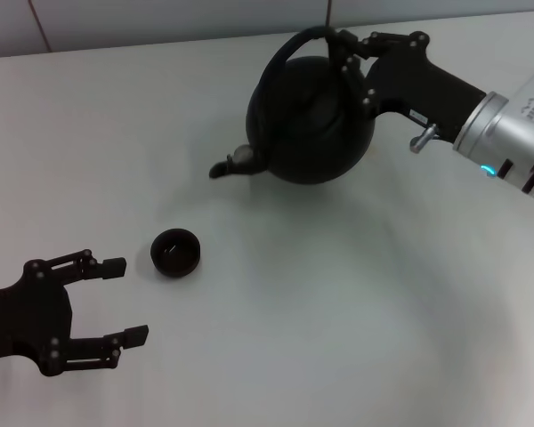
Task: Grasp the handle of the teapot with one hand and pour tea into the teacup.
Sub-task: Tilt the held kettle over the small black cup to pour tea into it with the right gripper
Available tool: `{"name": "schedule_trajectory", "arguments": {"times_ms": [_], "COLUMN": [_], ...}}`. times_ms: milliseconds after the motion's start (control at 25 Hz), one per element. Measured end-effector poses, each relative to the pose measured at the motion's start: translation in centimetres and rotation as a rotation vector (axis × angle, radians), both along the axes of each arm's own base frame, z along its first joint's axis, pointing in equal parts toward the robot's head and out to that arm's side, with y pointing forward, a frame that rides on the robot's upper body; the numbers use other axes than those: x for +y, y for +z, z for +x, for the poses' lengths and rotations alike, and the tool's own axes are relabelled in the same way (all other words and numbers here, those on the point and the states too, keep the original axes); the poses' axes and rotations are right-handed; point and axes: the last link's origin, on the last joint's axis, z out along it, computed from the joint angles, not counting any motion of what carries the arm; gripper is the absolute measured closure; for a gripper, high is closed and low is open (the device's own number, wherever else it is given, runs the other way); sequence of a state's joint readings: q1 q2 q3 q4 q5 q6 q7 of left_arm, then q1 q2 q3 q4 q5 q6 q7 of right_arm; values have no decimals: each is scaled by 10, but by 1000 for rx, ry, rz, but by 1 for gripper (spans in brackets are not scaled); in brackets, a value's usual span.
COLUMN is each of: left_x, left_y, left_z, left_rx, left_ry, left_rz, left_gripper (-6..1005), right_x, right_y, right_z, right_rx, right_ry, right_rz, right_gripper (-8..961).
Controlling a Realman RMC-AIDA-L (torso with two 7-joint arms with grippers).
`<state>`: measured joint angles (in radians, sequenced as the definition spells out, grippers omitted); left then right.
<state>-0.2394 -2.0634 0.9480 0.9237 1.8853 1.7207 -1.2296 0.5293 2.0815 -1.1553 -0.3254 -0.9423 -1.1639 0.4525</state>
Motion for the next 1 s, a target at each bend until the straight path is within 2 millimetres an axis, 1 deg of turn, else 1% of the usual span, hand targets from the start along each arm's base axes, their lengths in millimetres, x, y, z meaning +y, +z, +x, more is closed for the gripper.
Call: {"name": "schedule_trajectory", "arguments": {"times_ms": [240, 560, 680, 1000], "left_x": [0, 1, 1, 2], "left_y": [0, -1, -1, 0], "left_z": [0, 0, 0, 0], "left_rx": [-1, 2, 2, 1], "left_ry": [3, 5, 4, 5], "left_rz": [0, 5, 5, 7], "left_gripper": [145, 145, 145, 145], "right_x": [-1, -3, -5, -4], "right_y": [-4, 0, -2, -2], "right_z": [-7, -15, -20, -27], "right_rx": [-68, -95, -136, -159], "right_ry": [71, 147, 201, 245], "right_rz": [-28, -6, -23, -26], "right_gripper": [860, 859, 859, 861]}}
